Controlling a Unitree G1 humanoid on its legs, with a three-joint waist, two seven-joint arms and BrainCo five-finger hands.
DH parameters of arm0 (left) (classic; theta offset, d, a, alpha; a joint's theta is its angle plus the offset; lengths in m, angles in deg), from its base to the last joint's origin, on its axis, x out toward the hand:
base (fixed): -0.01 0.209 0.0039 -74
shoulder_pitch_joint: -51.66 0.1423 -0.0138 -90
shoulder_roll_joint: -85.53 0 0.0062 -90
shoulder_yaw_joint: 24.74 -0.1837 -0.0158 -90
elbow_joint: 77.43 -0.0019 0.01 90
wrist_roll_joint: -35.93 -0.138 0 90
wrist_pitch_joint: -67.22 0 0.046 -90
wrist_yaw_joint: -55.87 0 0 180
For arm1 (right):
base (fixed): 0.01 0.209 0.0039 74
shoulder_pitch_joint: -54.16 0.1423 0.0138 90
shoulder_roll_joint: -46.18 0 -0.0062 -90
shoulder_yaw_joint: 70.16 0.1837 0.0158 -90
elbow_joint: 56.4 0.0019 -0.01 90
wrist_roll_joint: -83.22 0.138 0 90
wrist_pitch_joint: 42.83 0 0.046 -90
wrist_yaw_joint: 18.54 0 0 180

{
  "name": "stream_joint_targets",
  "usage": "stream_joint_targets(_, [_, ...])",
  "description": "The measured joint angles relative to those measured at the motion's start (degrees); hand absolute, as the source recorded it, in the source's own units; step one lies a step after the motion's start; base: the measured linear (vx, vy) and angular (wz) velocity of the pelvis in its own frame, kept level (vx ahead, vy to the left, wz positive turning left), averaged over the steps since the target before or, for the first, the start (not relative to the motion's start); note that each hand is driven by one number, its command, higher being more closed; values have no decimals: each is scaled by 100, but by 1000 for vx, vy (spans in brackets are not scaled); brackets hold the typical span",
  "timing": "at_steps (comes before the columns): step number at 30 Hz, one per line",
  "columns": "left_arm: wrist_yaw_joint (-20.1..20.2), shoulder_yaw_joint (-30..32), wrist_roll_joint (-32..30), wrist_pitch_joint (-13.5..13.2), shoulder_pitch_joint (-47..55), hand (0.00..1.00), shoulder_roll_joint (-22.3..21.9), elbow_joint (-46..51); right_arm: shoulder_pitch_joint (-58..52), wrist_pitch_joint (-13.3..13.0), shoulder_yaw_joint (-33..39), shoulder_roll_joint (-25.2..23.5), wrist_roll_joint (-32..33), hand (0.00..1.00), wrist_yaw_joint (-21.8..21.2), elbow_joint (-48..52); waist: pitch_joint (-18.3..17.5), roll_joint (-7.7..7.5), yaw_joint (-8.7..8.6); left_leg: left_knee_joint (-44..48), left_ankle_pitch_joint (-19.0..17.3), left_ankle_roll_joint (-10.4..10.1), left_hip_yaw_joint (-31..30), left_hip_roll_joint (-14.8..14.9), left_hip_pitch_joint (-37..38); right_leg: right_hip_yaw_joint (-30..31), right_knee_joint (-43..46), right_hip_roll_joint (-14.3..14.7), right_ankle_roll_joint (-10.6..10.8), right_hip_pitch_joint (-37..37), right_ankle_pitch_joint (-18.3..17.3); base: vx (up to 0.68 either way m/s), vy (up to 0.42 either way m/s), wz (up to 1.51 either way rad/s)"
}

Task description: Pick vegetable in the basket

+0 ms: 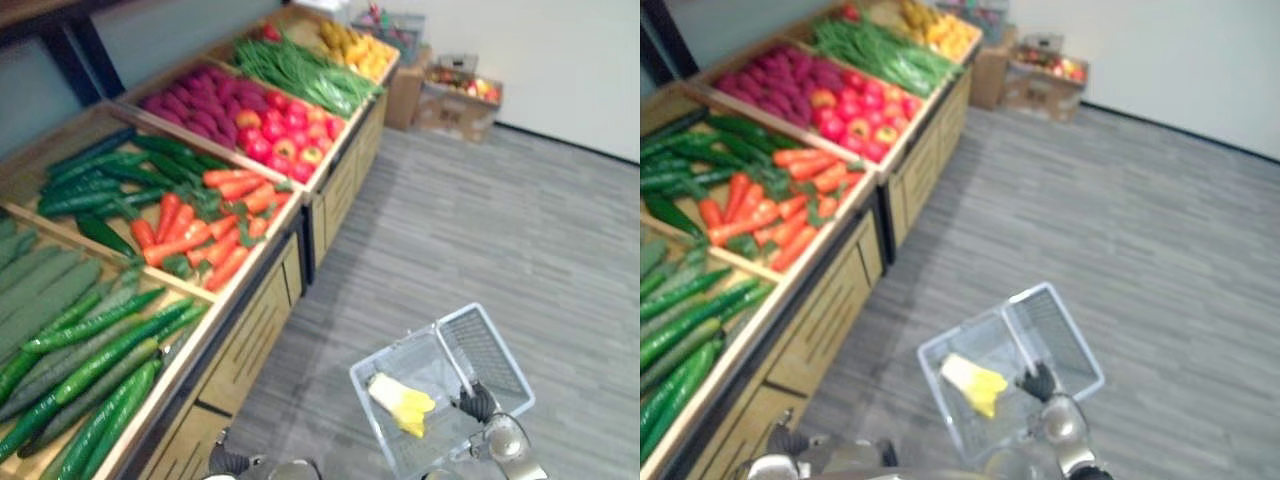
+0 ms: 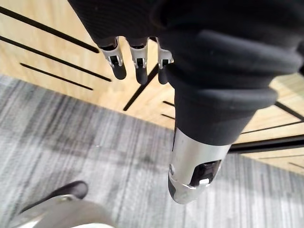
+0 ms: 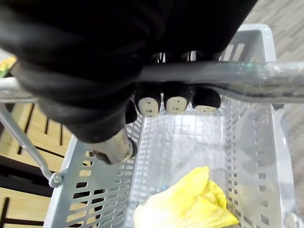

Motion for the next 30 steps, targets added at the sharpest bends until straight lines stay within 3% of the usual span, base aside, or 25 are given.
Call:
stream_joint_targets(1, [-21, -34, 11, -5, -66, 0, -9, 14, -3, -34, 7, 43, -1, 100, -1, 41, -4, 19, -33, -106, 19, -71, -268, -1, 143, 2, -816, 179, -91, -196, -59, 353, -117, 133])
stream_joint_targets(3, [-34, -131, 24, -16, -239, 0, 5, 40, -15, -40, 212, 71, 0, 100, 1, 98, -5, 18, -162, -172, 83, -198, -732, -3, 165, 301, -2554, 368, 124, -337, 106, 363, -197, 157])
stream_joint_targets(4, [-32, -178, 25, -63, -284, 0, 2, 53, -28, -43, 403, 77, 0, 100, 2, 138, -5, 17, -232, -211, 106, -309, -1033, 5, 170, 631, -3622, 385, 389, -331, 322, 399, -308, 168])
stream_joint_targets(5, [-31, -188, 28, -89, -273, 0, 4, 42, -52, -24, 510, 81, 0, 100, 5, 135, -33, -27, -239, -214, 97, -526, -1284, 29, 199, 807, -4248, 352, 403, -323, 680, 498, -443, 161])
stream_joint_targets(7, [-33, -161, 37, -117, -204, 0, 51, 26, -164, 18, 519, 73, 2, 100, 1, 136, -96, -158, -230, -204, -41, -900, -1664, 123, 246, 738, -4337, 277, 345, -242, 1146, 482, -564, 148])
stream_joint_targets(8, [-32, -108, 87, -114, -211, 0, -10, -128, -188, 51, 576, 157, -2, 100, 1, 86, -103, 80, -177, -207, -128, -1147, -1908, 401, 314, 498, -3917, 417, 295, -259, 1369, 371, -499, 121])
stream_joint_targets(9, [-14, -115, 185, -128, -191, 0, -68, -142, -148, 60, 602, 188, -15, 100, 4, 99, -134, 214, -133, -208, -30, -1289, -1903, 567, 280, 345, -3798, 517, 182, -267, 1199, 339, -468, 75])
stream_joint_targets(11, [-5, 9, 377, -123, -32, 0, -343, -279, 21, 49, 638, 333, -52, 100, -1, 125, -110, 443, -108, -292, 530, -1457, -1890, 917, 160, -96, -3387, 634, -27, -239, 643, 267, -423, 66])
stream_joint_targets(14, [4, 139, 485, -128, -18, 0, -443, -283, 1, 53, 707, 366, -45, 100, 2, 105, -125, 468, -122, -214, 1232, -1381, -1749, 1135, -146, -624, -3447, 717, -208, 11, 409, 244, -389, 87])
stream_joint_targets(16, [34, 154, 485, -125, -30, 0, -444, -286, -18, 52, 752, 369, -24, 100, 3, -40, -112, 456, -126, 335, 1695, -1131, -1112, 1470, -539, -1098, -3945, 955, -276, 510, 402, 217, -433, 94])
stream_joint_targets(18, [75, 109, 484, -126, -29, 0, -458, -286, -103, 57, 917, 364, 2, 100, 10, -114, -82, 405, -127, 717, 1698, -961, -249, 1601, -633, -1441, -4276, 974, -307, 919, 387, 87, -232, 75])
stream_joint_targets(19, [99, 107, 482, -124, -26, 0, -456, -285, -189, 63, 1006, 371, 7, 100, 21, -112, -86, 397, -144, 797, 1591, -751, 495, 1600, -642, -1641, -4410, 971, -306, 1104, 388, 59, -112, 65])
stream_joint_targets(21, [99, 105, 468, -132, -91, 0, -451, -214, -298, 65, 1148, 374, 7, 100, 31, -109, -99, 399, -177, 531, 1529, -596, 1442, 1570, -629, -1969, -4563, 971, -243, 1219, 438, 82, -47, 82])
stream_joint_targets(24, [98, 95, 404, -123, -203, 0, -454, -232, -292, 89, 1249, 370, 7, 100, 35, -143, -133, 455, -235, -9, 1560, -633, 1612, 1331, -632, -2272, -4773, 955, -155, 1232, 587, 87, 34, 72])
stream_joint_targets(28, [91, 30, 374, -120, -214, 0, -425, -236, -283, 91, 1273, 288, -2, 100, 36, -293, -157, 323, -208, -316, 1584, -640, 1556, 932, -629, -2450, -5441, 868, 31, 1489, 1046, 78, 61, 33])
stream_joint_targets(30, [89, -5, 366, -121, -217, 0, -375, -235, -286, 110, 1175, 261, -57, 100, 37, -345, -154, 307, -188, -200, 1584, -640, 1554, 904, -631, -2446, -5603, 854, -17, 1587, 1204, 83, 45, 6])
